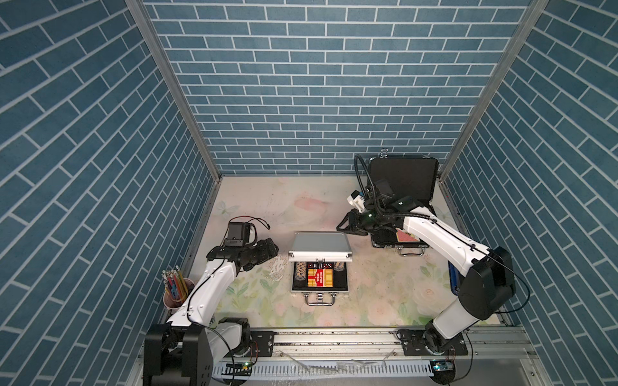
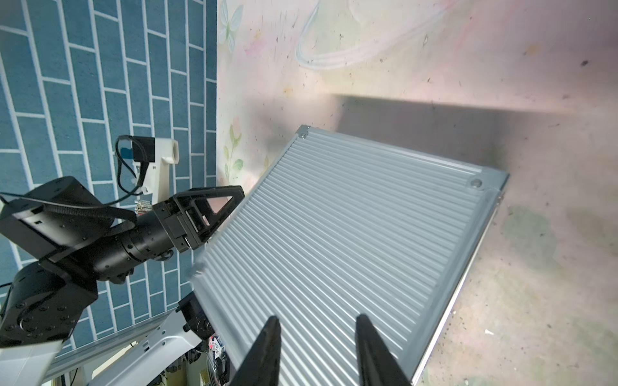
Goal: Close the poker set cases
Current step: Close the lid of the poker set case, then adjust the poker set case at the center of the board.
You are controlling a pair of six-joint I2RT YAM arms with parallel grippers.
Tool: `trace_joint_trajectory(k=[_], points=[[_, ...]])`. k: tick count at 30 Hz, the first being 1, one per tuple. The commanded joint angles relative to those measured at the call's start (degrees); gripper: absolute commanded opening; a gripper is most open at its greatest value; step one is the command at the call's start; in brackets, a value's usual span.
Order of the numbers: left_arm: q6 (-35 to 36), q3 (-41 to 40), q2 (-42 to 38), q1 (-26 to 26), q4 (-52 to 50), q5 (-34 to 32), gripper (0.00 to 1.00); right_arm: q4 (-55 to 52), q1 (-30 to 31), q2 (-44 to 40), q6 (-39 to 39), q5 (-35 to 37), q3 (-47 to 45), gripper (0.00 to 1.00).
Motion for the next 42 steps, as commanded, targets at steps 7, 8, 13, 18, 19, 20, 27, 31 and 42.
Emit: trace_joint_trajectory(k=[7, 8, 13, 18, 19, 20, 27, 31, 42], points=[[-0.69, -3.31, -5.15, -6.53, -2.37, 0.02, 0.87, 4.18, 0.25, -1.22, 0.93, 7.52, -10.01, 0.49], [-1.34, -3.93, -5.55, -8.54, -2.51, -0.52, 0.87, 5.25, 0.24, -0.62, 0.85, 7.85, -10.84, 0.51], [-5.64, -8.14, -7.67, -16.83, -2.46, -3.53, 0.88, 9.84, 0.28, 3.79, 0.25, 8.45, -12.83, 0.58], [-9.26, -11.57, -8.67, -21.77, -0.01, -3.87, 0.88, 12.76, 0.24, 8.07, -0.08, 8.09, -12.42, 0.59], [-9.77, -11.75, -8.44, -23.0, 0.47, -4.02, 0.88, 13.3, 0.28, 8.84, -0.13, 7.74, -12.2, 0.59], [-10.27, -11.71, -7.95, -24.39, 1.04, -4.11, 0.89, 13.9, 0.34, 9.68, -0.13, 7.35, -11.79, 0.59], [-11.42, -9.22, -2.7, -30.19, 2.72, -4.61, 0.89, 15.99, 0.89, 14.48, -0.17, 4.34, -7.69, 0.57], [-11.43, -8.27, -0.71, -30.7, 2.36, -3.34, 0.87, 15.84, 1.47, 17.83, -0.64, 3.11, -3.71, 0.55], [-11.79, -3.99, 4.99, -34.14, 2.8, -2.13, 0.86, 7.65, 3.7, 29.19, -4.85, 2.41, 14.7, 0.53]])
